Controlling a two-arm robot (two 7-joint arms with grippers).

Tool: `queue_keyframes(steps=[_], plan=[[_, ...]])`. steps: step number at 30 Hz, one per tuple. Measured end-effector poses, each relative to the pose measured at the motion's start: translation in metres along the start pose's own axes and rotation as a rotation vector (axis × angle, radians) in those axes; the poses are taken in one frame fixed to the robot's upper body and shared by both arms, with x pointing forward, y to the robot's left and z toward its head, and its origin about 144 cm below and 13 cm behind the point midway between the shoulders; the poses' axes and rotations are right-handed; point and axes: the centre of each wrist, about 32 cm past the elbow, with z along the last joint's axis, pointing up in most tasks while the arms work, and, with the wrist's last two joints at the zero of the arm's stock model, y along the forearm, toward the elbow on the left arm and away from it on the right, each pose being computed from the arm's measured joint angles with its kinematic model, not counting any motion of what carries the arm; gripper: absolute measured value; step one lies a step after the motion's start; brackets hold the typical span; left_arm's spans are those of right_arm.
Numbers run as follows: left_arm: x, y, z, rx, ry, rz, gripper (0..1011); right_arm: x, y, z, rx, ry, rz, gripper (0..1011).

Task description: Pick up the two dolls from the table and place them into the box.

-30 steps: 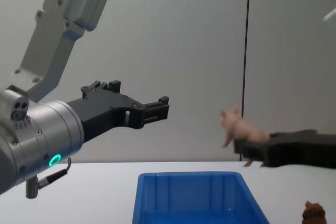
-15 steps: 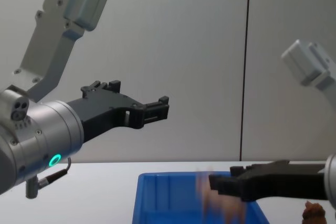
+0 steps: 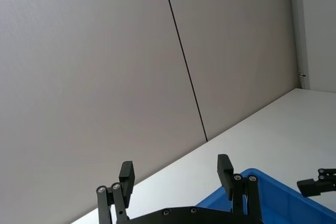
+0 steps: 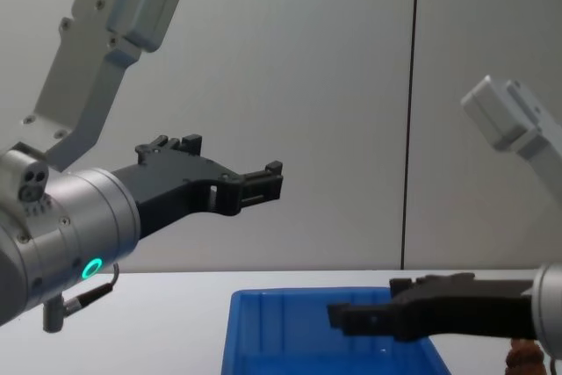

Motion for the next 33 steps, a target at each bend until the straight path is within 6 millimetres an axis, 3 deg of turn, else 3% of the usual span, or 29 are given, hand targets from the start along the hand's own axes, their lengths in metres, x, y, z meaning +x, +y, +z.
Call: queue_keyframes(steps=[4, 13, 33], plan=[[0.000, 0.000, 0.000, 0.000, 0.000, 0.000, 1001, -0.001, -0.002, 0.001, 0.022, 0.001, -0.011, 1001], [0.000, 0.000, 0.000, 0.000, 0.000, 0.000, 1001, -0.002, -0.011, 0.002, 0.065, 0.020, -0.077, 1001], [0.000, 0.000, 0.000, 0.000, 0.000, 0.000, 1001, -0.005, -0.062, -0.016, 0.019, 0.118, -0.311, 1001]])
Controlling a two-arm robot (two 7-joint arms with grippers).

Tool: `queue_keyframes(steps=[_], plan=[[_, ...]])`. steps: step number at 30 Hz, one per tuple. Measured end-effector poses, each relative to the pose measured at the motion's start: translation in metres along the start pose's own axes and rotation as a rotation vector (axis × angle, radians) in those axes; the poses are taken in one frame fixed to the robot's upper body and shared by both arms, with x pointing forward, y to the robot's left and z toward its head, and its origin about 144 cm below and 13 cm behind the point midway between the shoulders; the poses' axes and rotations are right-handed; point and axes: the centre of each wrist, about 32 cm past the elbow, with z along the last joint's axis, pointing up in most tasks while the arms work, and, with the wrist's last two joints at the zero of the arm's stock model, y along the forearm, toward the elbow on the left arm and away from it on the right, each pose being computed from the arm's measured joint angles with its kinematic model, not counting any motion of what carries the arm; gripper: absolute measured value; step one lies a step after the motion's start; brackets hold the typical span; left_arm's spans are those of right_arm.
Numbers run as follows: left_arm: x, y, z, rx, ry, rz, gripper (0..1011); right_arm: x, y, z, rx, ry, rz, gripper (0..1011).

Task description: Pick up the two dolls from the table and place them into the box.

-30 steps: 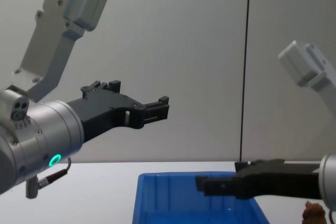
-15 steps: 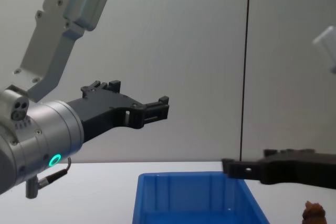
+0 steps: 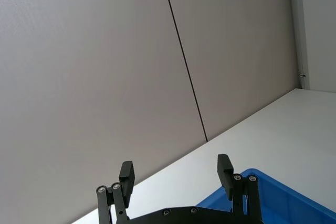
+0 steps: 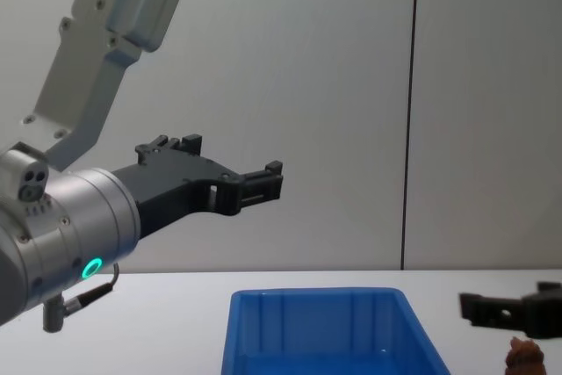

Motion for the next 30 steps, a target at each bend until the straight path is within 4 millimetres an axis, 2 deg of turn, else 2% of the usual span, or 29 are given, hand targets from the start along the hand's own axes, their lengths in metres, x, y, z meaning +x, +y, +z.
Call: queue_keyframes(steps=[6, 14, 30], plan=[[0.000, 0.000, 0.000, 0.000, 0.000, 0.000, 1001, 0.005, -0.008, -0.004, -0.035, 0.016, -0.053, 1001], [0.000, 0.000, 0.000, 0.000, 0.000, 0.000, 1001, 0.011, -0.007, -0.008, -0.074, 0.039, -0.088, 1001], [0.000, 0.000, 0.000, 0.000, 0.000, 0.000, 1001, 0.019, 0.016, -0.017, -0.141, 0.101, -0.094, 1001]])
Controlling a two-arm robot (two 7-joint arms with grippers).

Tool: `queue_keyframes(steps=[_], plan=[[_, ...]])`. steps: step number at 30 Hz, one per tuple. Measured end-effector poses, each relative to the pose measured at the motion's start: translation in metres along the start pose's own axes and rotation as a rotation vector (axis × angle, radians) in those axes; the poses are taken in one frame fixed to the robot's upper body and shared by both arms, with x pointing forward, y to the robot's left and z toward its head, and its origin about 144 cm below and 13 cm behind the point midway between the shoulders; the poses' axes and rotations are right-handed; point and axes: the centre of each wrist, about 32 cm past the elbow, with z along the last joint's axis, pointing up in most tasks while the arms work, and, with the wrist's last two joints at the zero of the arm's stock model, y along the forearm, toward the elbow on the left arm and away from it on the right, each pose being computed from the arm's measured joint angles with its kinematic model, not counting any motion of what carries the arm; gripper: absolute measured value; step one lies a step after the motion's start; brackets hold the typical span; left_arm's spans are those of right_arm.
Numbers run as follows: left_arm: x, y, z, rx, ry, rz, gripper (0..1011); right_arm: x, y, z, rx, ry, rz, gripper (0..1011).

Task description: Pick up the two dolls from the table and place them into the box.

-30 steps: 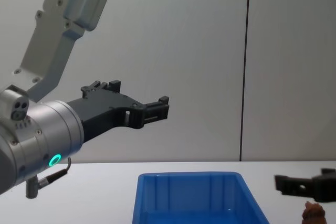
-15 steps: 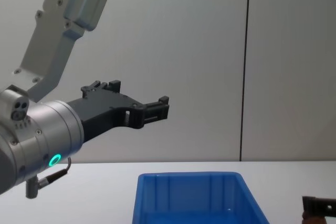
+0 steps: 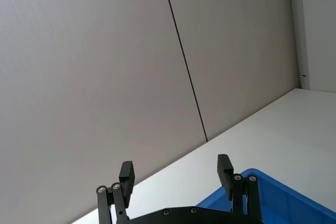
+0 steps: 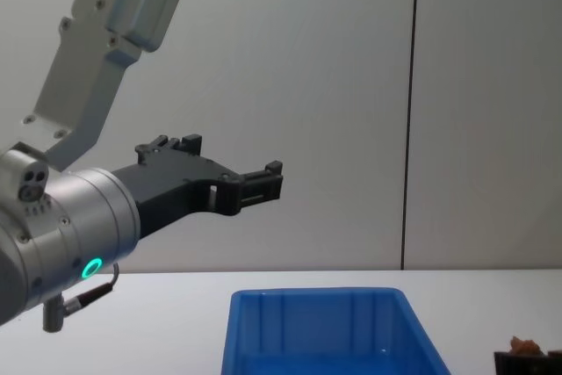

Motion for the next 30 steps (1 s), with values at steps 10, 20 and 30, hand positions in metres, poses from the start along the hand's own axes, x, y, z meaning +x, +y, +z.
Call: queue_keyframes(steps=[10, 20, 30], plan=[[0.000, 0.000, 0.000, 0.000, 0.000, 0.000, 1001, -0.001, 0.016, -0.001, -0.031, 0.031, 0.016, 1001], [0.000, 0.000, 0.000, 0.000, 0.000, 0.000, 1001, -0.001, 0.030, -0.001, -0.054, 0.056, 0.018, 910], [0.000, 0.000, 0.000, 0.000, 0.000, 0.000, 1001, -0.001, 0.038, 0.000, -0.064, 0.070, 0.011, 599]])
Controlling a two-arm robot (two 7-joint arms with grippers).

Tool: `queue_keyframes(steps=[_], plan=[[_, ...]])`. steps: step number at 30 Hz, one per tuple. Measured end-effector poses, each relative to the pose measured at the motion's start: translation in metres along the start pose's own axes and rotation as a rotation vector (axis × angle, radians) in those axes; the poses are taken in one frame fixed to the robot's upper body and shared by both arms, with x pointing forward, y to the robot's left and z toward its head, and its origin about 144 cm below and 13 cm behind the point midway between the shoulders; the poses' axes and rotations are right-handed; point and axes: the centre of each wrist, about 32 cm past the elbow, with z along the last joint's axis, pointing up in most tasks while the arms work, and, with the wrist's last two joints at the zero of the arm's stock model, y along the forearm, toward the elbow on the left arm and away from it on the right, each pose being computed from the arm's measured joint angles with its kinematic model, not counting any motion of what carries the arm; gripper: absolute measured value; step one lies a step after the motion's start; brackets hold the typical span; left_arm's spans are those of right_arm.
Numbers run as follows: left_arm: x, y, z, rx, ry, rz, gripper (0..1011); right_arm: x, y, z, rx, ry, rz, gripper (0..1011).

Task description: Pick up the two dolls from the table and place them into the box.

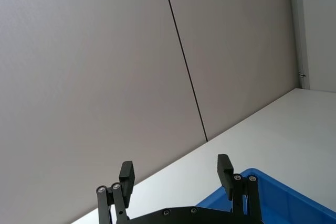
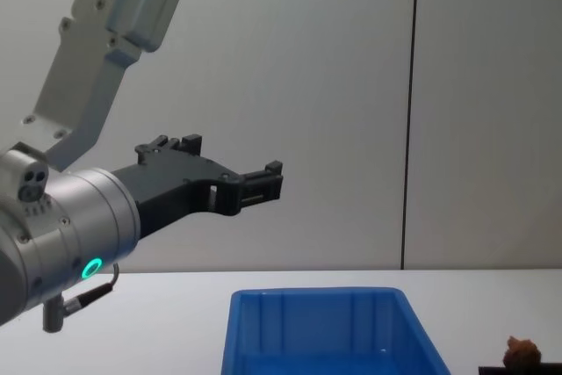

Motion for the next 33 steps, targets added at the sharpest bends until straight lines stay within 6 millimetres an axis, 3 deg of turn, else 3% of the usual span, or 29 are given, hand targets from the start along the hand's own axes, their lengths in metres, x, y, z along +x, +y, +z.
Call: queue_keyframes(steps=[7, 17, 33], plan=[[0.000, 0.000, 0.000, 0.000, 0.000, 0.000, 1001, -0.001, 0.002, 0.002, 0.008, -0.008, -0.010, 430], [0.000, 0.000, 0.000, 0.000, 0.000, 0.000, 1001, -0.004, -0.002, 0.011, 0.072, -0.049, -0.012, 430], [0.000, 0.000, 0.000, 0.000, 0.000, 0.000, 1001, -0.020, -0.010, 0.045, 0.257, -0.142, 0.090, 430]])
